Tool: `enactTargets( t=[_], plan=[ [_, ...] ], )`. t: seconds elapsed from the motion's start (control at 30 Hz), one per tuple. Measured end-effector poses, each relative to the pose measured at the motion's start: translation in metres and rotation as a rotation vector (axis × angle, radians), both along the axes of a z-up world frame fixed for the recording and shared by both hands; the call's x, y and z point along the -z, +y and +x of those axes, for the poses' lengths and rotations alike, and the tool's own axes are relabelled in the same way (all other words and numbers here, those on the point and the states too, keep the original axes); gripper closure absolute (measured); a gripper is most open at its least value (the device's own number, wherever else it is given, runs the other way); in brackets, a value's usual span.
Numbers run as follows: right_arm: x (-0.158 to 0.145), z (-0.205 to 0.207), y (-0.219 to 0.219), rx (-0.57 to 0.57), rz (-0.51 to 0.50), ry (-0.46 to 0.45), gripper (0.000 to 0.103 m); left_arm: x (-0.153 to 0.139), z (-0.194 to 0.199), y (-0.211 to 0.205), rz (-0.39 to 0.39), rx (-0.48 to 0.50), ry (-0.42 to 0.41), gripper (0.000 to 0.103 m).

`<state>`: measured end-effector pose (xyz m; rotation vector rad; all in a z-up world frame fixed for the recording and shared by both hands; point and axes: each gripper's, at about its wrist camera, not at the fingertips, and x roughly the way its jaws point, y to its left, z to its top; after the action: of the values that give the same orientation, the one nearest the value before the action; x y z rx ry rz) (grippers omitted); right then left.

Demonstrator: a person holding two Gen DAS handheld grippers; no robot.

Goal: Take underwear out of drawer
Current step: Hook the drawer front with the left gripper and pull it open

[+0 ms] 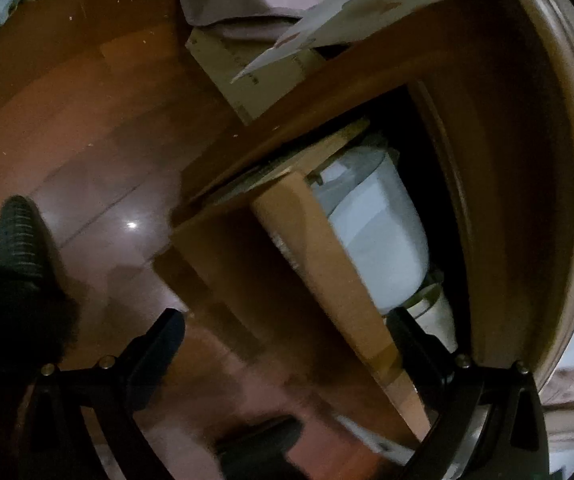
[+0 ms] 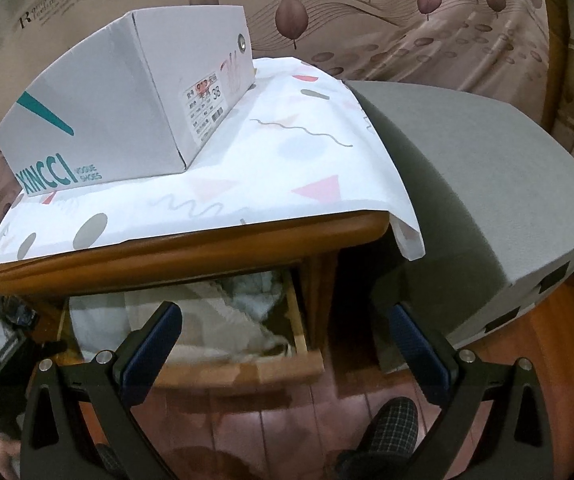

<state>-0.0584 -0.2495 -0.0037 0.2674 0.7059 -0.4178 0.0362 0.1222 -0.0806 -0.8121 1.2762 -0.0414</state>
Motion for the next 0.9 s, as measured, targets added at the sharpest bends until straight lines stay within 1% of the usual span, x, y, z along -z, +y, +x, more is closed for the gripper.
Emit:
enactTargets(
  t=[0.2, 0.3, 0.5, 0.7, 0.9],
  plan=[
    [0.004, 0.002, 0.002, -0.008, -0.005, 0.021, 0.0, -0.008, -0.009, 0.004, 0.088, 0.069, 0.007, 0.0],
    [0.007, 0.004, 0.003, -0.012, -0.009, 0.034, 0.0, -0.007, -0.012, -0.002, 0.131, 0.108, 0.002, 0.0],
    [0.01, 0.007, 0.007, -0.027, -0.011, 0.043, 0.0, -0.024, -0.019, -0.01, 0.266, 0.199, -0.015, 0.0],
    [0.012, 0.01, 0.012, -0.045, -0.01, 0.052, 0.0, -0.027, -0.02, -0.014, 0.308, 0.252, -0.007, 0.0],
    [0.013, 0.011, 0.017, -0.062, -0.017, 0.061, 0.0, -0.027, -0.024, -0.013, 0.332, 0.291, 0.016, 0.0]
  ],
)
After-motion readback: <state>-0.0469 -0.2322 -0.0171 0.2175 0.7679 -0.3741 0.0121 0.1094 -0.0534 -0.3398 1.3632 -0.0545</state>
